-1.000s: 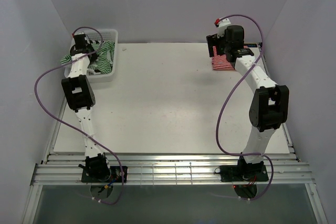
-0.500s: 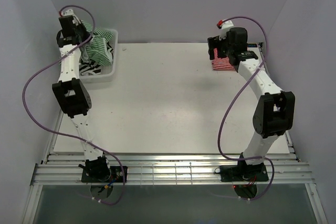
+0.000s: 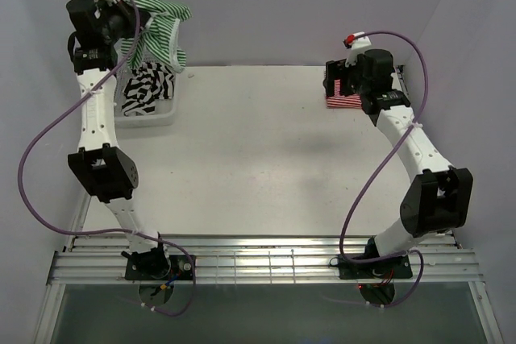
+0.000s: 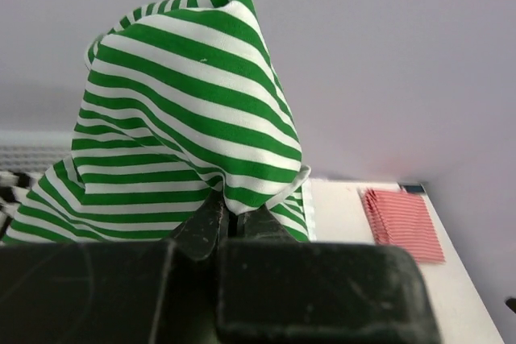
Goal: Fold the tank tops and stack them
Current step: Grab the tank top from the pile, then move the tank top to the center of the board, then flatten the tank top out
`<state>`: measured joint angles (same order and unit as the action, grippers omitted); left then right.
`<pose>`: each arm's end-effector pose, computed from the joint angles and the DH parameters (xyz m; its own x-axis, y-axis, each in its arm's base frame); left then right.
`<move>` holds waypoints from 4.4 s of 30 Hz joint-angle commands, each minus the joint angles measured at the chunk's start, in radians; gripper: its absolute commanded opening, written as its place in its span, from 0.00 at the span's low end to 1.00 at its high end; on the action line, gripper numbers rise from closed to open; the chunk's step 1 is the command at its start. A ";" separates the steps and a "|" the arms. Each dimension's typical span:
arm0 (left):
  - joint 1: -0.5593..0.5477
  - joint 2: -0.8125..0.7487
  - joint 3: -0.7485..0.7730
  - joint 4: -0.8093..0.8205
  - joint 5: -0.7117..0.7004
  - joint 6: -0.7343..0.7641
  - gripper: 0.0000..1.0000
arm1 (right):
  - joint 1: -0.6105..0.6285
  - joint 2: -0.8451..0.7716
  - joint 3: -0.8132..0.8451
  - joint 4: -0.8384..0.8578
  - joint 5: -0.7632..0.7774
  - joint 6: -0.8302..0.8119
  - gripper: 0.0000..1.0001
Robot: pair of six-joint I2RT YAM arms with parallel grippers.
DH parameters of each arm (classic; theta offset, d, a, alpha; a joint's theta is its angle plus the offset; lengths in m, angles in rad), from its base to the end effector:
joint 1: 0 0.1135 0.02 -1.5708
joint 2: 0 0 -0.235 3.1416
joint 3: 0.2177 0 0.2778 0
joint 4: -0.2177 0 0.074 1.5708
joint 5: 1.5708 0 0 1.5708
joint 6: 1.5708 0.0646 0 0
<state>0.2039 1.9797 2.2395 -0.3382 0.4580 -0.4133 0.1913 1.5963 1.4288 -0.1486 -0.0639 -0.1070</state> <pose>0.4873 0.0716 0.4465 -0.1707 -0.4031 -0.8991 0.1982 0.8798 -0.4321 0.4263 0.0868 0.3193 -0.2768 -0.1622 -0.9471 -0.2805 0.9564 -0.0818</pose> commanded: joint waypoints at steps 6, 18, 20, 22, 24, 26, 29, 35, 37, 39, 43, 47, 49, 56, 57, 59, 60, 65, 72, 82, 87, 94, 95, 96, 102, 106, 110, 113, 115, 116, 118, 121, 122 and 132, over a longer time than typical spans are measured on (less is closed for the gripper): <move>-0.343 -0.395 -0.495 0.097 0.057 0.008 0.00 | -0.001 -0.269 -0.209 0.075 -0.076 0.168 0.90; -0.621 -0.668 -1.192 -0.028 -0.111 -0.074 0.98 | -0.001 -0.429 -0.352 -0.127 -0.014 0.191 0.90; -0.623 -0.717 -1.210 -0.102 -0.209 -0.085 0.98 | -0.001 -0.429 -0.366 -0.164 0.001 0.213 0.90; -0.624 -0.754 -1.256 -0.136 -0.226 -0.116 0.98 | -0.001 -0.424 -0.389 -0.189 0.004 0.240 0.90; -0.627 -0.774 -1.303 -0.136 -0.182 -0.152 0.98 | -0.001 -0.418 -0.425 -0.226 0.015 0.294 0.90; -0.649 -0.795 -1.380 -0.137 -0.116 -0.179 0.98 | -0.001 -0.418 -0.458 -0.258 -0.006 0.329 0.90; -0.714 -0.840 -1.495 -0.122 -0.079 -0.243 0.98 | -0.001 -0.452 -0.554 -0.279 -0.049 0.365 0.90; -0.865 -0.860 -1.632 -0.047 -0.097 -0.340 0.98 | -0.010 -0.519 -0.757 -0.345 -0.033 0.432 0.90; -0.916 -0.858 -1.649 -0.036 -0.117 -0.355 0.98 | -0.021 -0.538 -0.809 -0.358 -0.028 0.444 0.90; -0.948 -0.849 -1.689 -0.022 -0.125 -0.377 0.98 | -0.027 -0.559 -0.834 -0.373 -0.025 0.454 0.90; -0.972 -0.799 -1.710 -0.018 -0.202 -0.394 0.98 | -0.036 -0.584 -0.878 -0.378 -0.019 0.474 0.90; -1.020 -0.711 -1.683 -0.016 -0.263 -0.393 0.95 | -0.042 -0.587 -0.900 -0.376 -0.017 0.474 0.90; -1.031 -0.656 -1.672 -0.018 -0.307 -0.401 0.88 | -0.044 -0.584 -0.904 -0.373 -0.013 0.466 0.90; -1.054 -0.544 -1.611 -0.018 -0.349 -0.397 0.37 | -0.053 -0.578 -0.903 -0.370 -0.010 0.452 0.90; -1.077 -0.536 -1.609 -0.016 -0.351 -0.395 0.31 | -0.053 -0.579 -0.903 -0.368 -0.010 0.452 0.90; -1.100 -0.516 -1.604 -0.021 -0.366 -0.390 0.00 | -0.056 -0.579 -0.907 -0.364 -0.010 0.455 0.90; -1.116 -0.512 -1.604 -0.028 -0.372 -0.392 0.00 | -0.056 -0.578 -0.909 -0.353 -0.013 0.455 0.90; -1.127 -0.576 -1.618 -0.067 -0.442 -0.467 0.00 | -0.058 -0.549 -0.923 -0.329 -0.030 0.460 0.90; -1.127 -0.740 -1.638 -0.050 -0.461 -0.518 0.00 | -0.058 -0.483 -0.953 -0.247 -0.089 0.467 0.98; -1.127 -0.765 -1.623 -0.045 -0.459 -0.522 0.00 | -0.058 -0.404 -0.978 -0.163 -0.149 0.469 0.65; -1.127 -0.777 -1.617 -0.035 -0.459 -0.527 0.00 | -0.058 -0.410 -0.973 -0.167 -0.106 0.466 0.13; -1.127 -0.857 -1.537 -0.036 -0.524 -0.509 0.00 | -0.058 -0.530 -0.845 -0.215 -0.145 0.429 0.08; -1.127 -0.869 -1.510 -0.038 -0.539 -0.498 0.00 | -0.058 -0.547 -0.806 -0.259 -0.152 0.417 0.08; -1.126 -0.880 -1.439 -0.038 -0.579 -0.464 0.00 | -0.058 -0.567 -0.718 -0.281 -0.158 0.412 0.08; -1.106 -0.901 -1.096 -0.137 -0.764 -0.348 0.00 | -0.058 -0.650 -0.351 -0.405 -0.136 0.412 0.08; -1.083 -0.869 -0.820 -0.212 -0.901 -0.295 0.00 | -0.059 -0.665 -0.087 -0.413 -0.077 0.428 0.08; -1.069 -0.855 -0.678 -0.280 -1.025 -0.289 0.00 | -0.059 -0.664 0.047 -0.422 -0.034 0.425 0.08; -1.066 -0.872 -0.640 -0.327 -1.123 -0.304 0.00 | -0.059 -0.653 0.090 -0.422 -0.025 0.412 0.08; -1.066 -0.892 -0.641 -0.335 -1.174 -0.311 0.00 | -0.058 -0.641 0.101 -0.421 -0.024 0.409 0.08; -1.066 -0.895 -0.647 -0.335 -1.194 -0.315 0.00 | -0.059 -0.633 0.105 -0.421 -0.027 0.405 0.08; -1.064 -0.891 -0.669 -0.329 -1.234 -0.321 0.00 | -0.059 -0.606 0.105 -0.419 -0.036 0.398 0.08; -1.006 -0.827 -0.690 -0.315 -1.182 -0.332 0.00 | -0.059 -0.552 0.091 -0.402 -0.046 0.389 0.08; -0.898 -0.800 -0.692 -0.314 -1.109 -0.332 0.00 | -0.059 -0.536 0.085 -0.381 -0.053 0.388 0.08; -0.469 -0.289 -0.422 -0.153 -0.466 -0.245 0.00 | -0.108 -0.056 0.329 -0.255 -0.175 0.329 0.08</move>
<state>-0.3325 1.6226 1.6676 -0.5694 -0.1974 -0.7139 0.1177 1.4014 1.6161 -0.5056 -0.1921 0.2596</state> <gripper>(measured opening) 0.019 0.078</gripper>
